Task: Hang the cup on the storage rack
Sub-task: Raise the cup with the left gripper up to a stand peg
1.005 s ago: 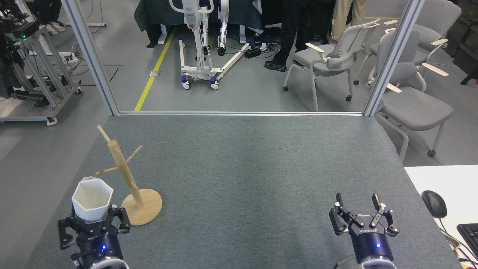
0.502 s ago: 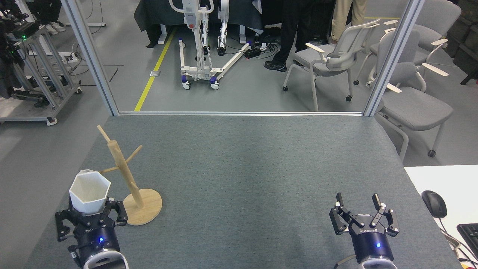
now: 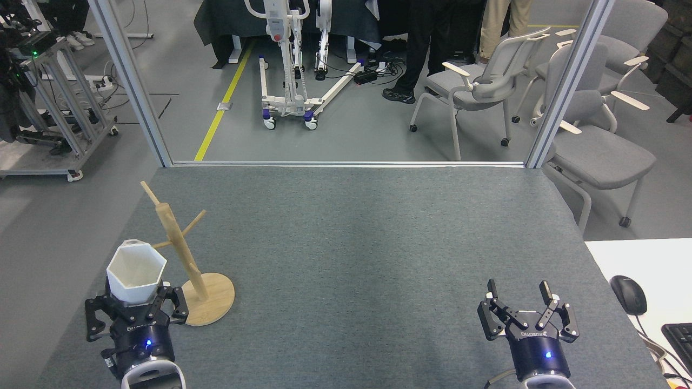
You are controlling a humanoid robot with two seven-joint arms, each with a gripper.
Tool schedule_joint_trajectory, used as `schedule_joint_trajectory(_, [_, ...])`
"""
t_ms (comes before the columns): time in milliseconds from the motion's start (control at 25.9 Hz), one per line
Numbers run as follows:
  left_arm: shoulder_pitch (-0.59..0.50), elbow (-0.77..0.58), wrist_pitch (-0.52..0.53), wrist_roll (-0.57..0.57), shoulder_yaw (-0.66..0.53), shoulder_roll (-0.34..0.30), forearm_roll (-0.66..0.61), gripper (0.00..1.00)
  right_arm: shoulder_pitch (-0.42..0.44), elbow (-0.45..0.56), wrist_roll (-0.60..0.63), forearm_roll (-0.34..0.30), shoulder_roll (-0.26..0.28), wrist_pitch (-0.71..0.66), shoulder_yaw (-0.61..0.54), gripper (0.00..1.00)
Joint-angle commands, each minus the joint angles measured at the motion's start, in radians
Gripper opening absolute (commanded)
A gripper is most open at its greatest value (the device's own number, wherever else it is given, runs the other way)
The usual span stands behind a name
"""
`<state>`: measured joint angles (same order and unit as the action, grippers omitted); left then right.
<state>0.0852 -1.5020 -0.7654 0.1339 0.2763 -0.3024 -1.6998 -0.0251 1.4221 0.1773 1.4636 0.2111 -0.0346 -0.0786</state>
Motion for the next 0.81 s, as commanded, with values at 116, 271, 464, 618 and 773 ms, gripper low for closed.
schedule_joint_trajectory(116, [0.001,-0.003,0.001,0.001,0.006,0.003,-0.001,0.11,-0.001,0.0,0.001,0.0,-0.004,-0.001,-0.001,0.99])
schedule_joint_trajectory(271, [0.002,-0.004,0.006,0.0,0.014,0.008,-0.006,0.11,0.001,0.0,0.001,0.0,-0.004,-0.001,-0.001,0.99])
schedule_joint_trajectory(464, [0.002,-0.006,0.02,0.0,0.023,0.017,-0.007,0.11,-0.002,0.0,0.001,0.0,-0.004,-0.001,-0.001,0.99])
schedule_joint_trajectory(618, [0.004,-0.009,0.021,0.0,0.026,0.026,-0.007,0.12,-0.002,0.0,0.001,0.0,-0.004,-0.001,0.0,0.99])
schedule_joint_trajectory(773, [0.004,-0.007,0.021,0.0,0.026,0.029,-0.007,0.15,-0.002,0.001,0.001,0.0,-0.006,-0.001,0.0,0.99])
